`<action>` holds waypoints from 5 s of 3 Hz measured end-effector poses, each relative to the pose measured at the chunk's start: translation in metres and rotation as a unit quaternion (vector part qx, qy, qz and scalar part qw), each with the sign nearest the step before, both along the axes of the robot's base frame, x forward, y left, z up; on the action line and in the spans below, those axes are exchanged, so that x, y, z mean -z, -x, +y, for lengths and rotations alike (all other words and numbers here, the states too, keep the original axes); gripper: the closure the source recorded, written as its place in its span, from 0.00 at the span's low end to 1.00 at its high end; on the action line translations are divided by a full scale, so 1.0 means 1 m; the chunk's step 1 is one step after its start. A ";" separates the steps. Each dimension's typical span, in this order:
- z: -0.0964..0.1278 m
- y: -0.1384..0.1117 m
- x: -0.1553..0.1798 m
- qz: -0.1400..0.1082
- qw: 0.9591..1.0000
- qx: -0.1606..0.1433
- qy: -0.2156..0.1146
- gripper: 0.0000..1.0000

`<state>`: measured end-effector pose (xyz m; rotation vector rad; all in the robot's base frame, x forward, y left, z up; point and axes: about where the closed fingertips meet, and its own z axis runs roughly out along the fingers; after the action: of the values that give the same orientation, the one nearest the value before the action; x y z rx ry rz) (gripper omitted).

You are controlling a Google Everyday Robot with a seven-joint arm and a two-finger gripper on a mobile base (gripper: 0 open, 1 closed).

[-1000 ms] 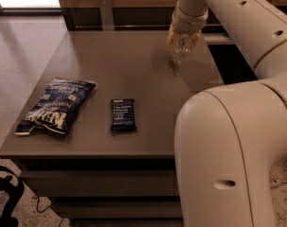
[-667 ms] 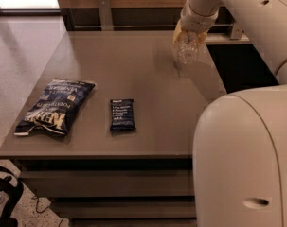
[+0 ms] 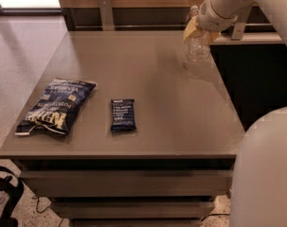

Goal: Place water bottle upright

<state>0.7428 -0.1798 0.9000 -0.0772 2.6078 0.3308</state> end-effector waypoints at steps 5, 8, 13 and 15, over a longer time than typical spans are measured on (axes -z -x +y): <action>0.000 -0.006 -0.038 -0.272 0.934 -0.208 -0.099 1.00; 0.023 -0.001 -0.041 -0.358 0.882 -0.301 -0.056 1.00; 0.021 -0.022 -0.013 -0.450 0.846 -0.269 -0.093 1.00; 0.019 -0.037 -0.010 -0.477 0.826 -0.279 -0.110 1.00</action>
Offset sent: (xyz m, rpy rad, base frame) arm 0.0105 -0.0140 0.0364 0.2307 -0.3901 0.3083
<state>0.7803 -0.1605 0.9104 -0.7338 1.4868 0.6009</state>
